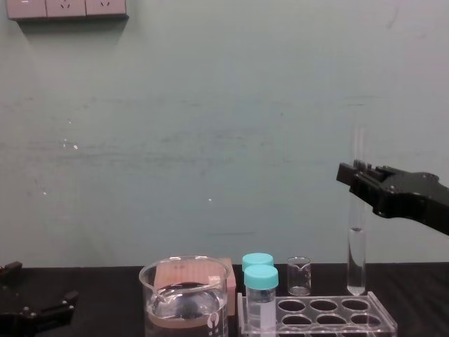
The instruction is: Hold the test tube with one hand and immerse one end into the beaker, then return it to the test tube rack.
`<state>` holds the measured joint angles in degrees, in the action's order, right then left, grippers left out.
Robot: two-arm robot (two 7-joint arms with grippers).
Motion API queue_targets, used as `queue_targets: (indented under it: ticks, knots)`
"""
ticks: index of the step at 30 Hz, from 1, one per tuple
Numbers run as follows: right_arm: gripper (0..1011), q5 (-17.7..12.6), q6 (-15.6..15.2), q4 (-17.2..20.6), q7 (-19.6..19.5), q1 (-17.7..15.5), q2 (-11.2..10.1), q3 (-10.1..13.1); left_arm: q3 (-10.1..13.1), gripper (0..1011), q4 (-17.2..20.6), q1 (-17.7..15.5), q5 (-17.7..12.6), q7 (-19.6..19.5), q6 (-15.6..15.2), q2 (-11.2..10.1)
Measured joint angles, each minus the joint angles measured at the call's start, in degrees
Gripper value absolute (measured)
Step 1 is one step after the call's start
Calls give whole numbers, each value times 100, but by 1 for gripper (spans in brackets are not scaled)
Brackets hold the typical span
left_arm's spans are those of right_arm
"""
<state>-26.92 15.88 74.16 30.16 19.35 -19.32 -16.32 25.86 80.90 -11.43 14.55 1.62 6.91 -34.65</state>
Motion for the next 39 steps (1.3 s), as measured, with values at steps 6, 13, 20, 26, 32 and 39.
queue_targets:
  ticks: [6,13,20,26,32,39]
  knots:
    - [228,2,37,-35,18,-70,10,39,0,1000,0,0,0,0,0,0]
    - [227,11,108,-124,85,-89,39,64,0,1000,0,0,0,0,0,0]
    - [228,39,190,-287,142,-24,96,59,0,1000,0,0,0,0,0,0]
    - [227,105,250,-458,154,53,137,49,0,1000,0,0,0,0,0,0]
    - [227,128,254,-533,157,81,173,45,0,1000,0,0,0,0,0,0]
    - [227,159,248,-636,167,80,213,25,0,1000,0,0,0,0,0,0]
